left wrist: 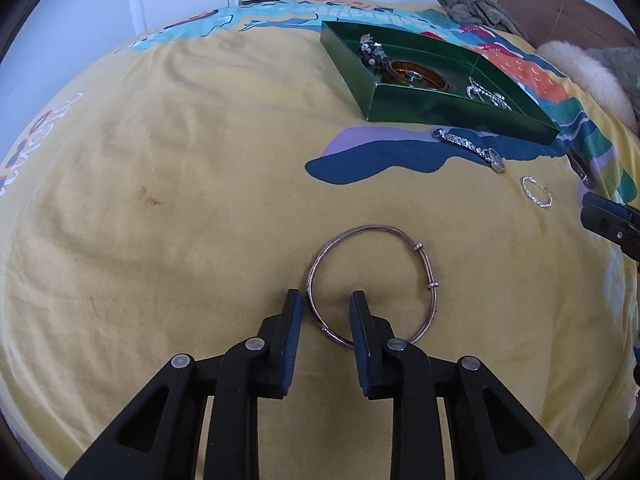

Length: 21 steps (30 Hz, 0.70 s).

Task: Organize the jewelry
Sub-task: 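Grasp the thin rose-gold bangle with the left tool while the right tool grasps the twisted silver hoop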

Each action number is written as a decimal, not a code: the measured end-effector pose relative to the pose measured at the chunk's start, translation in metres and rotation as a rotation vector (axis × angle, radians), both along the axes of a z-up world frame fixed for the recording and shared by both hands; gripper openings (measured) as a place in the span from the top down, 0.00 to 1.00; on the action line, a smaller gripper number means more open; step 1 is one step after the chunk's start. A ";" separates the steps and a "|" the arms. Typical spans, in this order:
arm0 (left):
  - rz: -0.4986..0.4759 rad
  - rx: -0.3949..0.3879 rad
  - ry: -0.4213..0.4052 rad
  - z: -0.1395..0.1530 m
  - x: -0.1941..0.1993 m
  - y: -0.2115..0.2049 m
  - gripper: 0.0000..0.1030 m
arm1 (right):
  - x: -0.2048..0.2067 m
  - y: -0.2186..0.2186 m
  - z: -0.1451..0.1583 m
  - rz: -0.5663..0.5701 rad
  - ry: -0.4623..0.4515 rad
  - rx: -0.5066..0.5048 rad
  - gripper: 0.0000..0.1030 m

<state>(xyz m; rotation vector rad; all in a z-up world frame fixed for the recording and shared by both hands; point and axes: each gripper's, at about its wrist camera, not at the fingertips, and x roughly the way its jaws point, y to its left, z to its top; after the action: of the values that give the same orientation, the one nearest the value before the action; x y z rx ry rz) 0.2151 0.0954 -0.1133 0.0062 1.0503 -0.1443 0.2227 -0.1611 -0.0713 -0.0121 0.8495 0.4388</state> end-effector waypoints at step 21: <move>-0.027 0.147 -0.074 -0.001 -0.003 -0.030 0.96 | 0.048 0.019 -0.045 -0.024 0.048 -0.084 0.62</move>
<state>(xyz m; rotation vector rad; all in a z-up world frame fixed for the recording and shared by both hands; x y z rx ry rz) 0.2125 0.0657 -0.1143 0.1577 0.9851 -0.0898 0.2710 -0.1420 -0.1159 -0.0695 0.9145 0.3820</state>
